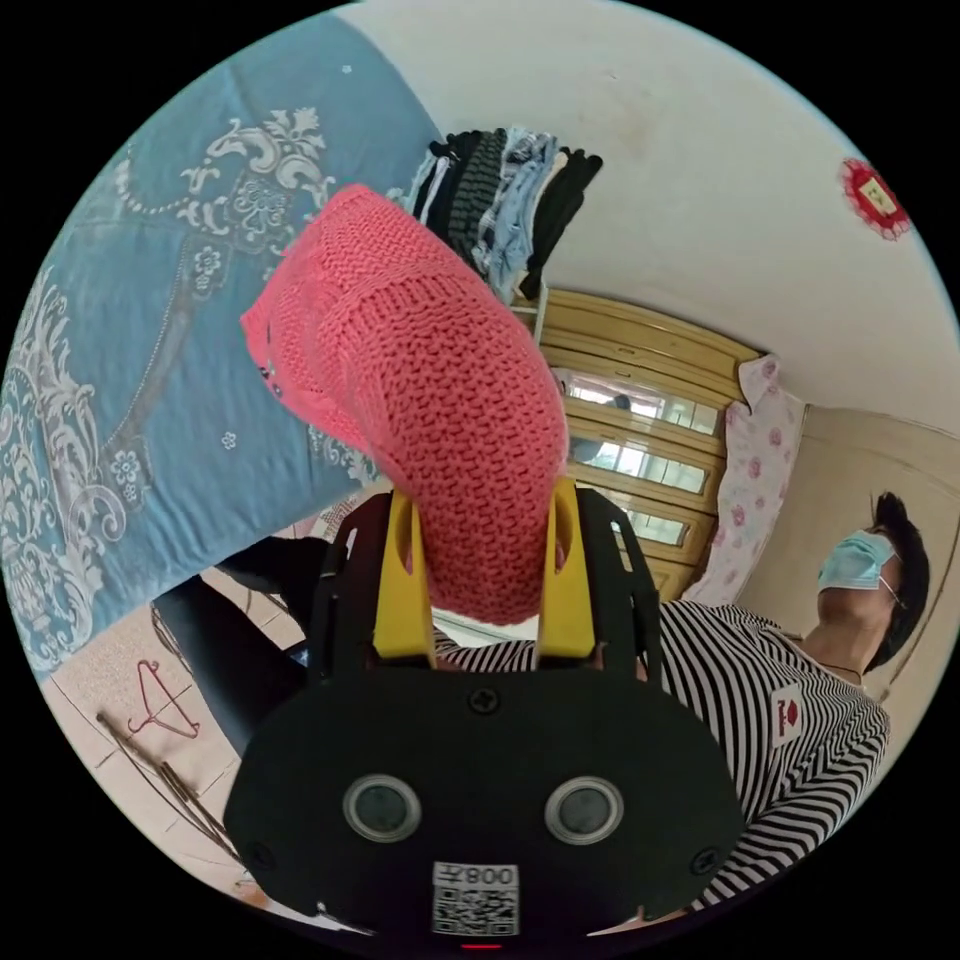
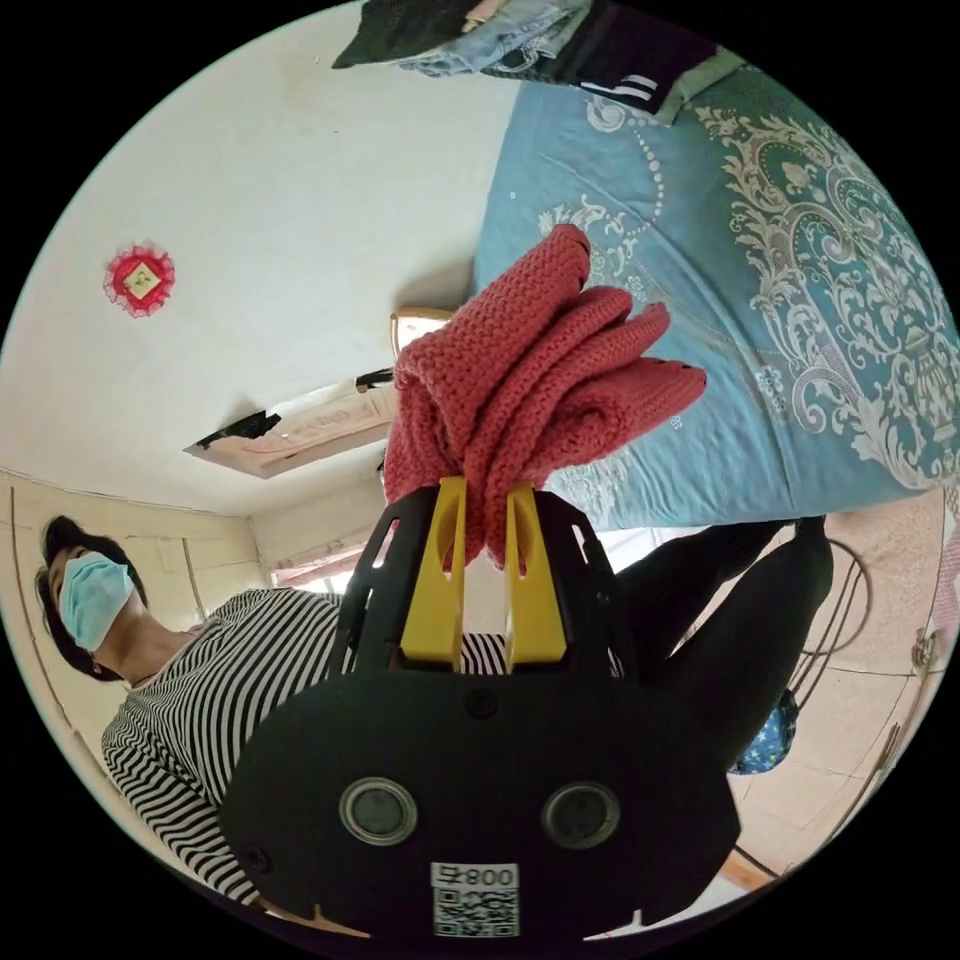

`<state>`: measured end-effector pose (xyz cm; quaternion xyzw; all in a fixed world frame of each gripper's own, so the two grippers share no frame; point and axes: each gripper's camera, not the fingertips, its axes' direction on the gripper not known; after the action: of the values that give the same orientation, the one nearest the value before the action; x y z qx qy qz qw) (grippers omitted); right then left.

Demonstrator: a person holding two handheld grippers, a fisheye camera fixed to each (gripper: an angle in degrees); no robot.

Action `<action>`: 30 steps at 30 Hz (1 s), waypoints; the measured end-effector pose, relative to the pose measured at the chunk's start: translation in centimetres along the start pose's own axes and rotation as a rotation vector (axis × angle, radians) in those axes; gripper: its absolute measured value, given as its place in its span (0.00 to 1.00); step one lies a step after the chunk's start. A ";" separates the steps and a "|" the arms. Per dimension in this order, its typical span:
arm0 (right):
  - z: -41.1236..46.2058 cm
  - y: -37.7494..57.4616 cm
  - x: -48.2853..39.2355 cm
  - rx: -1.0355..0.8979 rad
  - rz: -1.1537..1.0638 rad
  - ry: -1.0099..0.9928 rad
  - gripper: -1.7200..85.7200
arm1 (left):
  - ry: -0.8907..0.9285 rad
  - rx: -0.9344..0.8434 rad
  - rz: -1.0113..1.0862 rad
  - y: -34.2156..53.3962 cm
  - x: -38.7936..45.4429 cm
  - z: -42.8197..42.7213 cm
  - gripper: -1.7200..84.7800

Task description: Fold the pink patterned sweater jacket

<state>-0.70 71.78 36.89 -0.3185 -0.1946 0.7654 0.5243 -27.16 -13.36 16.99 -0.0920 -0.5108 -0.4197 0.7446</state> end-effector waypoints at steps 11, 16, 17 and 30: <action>-17.5 0.6 -3.9 0.221 -0.154 0.008 0.10 | 0.028 -0.148 0.197 -7.1 8.8 12.5 0.23; -27.0 -2.6 -4.4 0.284 -0.235 0.014 0.10 | 0.033 -0.181 0.306 -13.3 13.2 21.7 0.23; -29.8 -3.7 -4.4 0.297 -0.256 0.018 0.10 | 0.035 -0.179 0.316 -14.0 13.7 22.8 0.23; -63.0 -27.0 -3.1 0.274 -0.461 0.104 0.10 | 0.058 -0.041 0.439 -37.8 20.9 53.1 0.23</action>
<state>61.92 76.78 9.41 -0.2307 -0.1296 0.6275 0.7323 -88.01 -18.27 47.97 -0.2039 -0.4483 -0.2605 0.8304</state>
